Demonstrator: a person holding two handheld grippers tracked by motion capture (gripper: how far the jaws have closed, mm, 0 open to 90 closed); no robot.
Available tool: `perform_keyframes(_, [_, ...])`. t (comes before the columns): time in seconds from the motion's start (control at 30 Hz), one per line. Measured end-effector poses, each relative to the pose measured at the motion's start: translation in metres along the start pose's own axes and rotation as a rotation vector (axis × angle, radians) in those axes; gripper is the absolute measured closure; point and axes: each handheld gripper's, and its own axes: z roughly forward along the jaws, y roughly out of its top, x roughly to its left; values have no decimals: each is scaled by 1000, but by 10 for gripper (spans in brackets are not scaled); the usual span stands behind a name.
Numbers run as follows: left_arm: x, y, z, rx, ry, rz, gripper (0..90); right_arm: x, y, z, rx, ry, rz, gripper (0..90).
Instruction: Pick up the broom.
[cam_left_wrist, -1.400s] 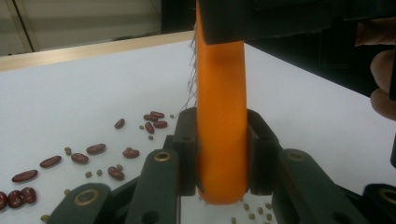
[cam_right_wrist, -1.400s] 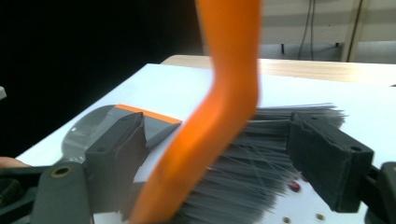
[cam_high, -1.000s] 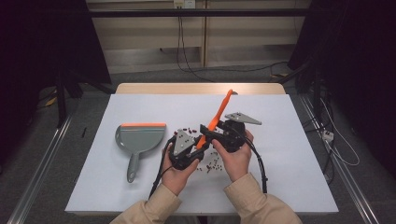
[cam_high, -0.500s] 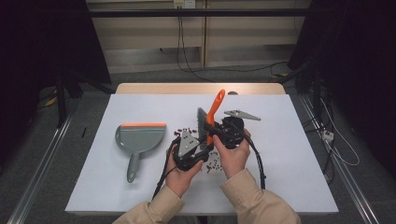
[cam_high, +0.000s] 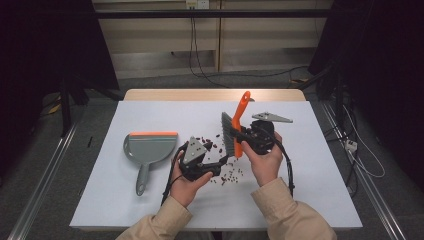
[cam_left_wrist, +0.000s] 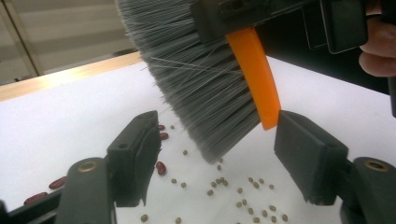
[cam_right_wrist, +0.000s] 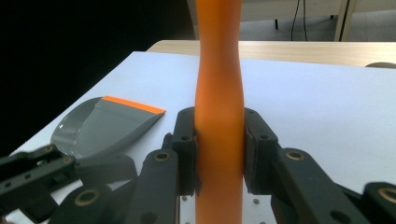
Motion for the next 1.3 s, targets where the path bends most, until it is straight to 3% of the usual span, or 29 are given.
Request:
perform_keyframes(0.23, [8,4,-6,-15,-34,-23,222,-10,1,-8,24,3,-52,709])
perform_keyframes(0.33, [13,5,-11,-17,-55,-30,192,-15,1,-10,40,17,-50,709])
perform_keyframes(0.53, [25,10,-24,-16,-61,-28,133,-20,1,-17,74,8,-93,708])
perform_keyframes(0.63, [32,10,-30,-17,-76,-47,120,-24,2,-19,87,8,-107,708])
perform_keyframes(1.03, [53,2,-61,-12,-67,-20,56,-38,-1,-28,119,-10,-109,708])
perform_keyframes(1.3, [66,-4,-79,-9,-49,-24,44,-47,-3,-34,136,-30,-110,708])
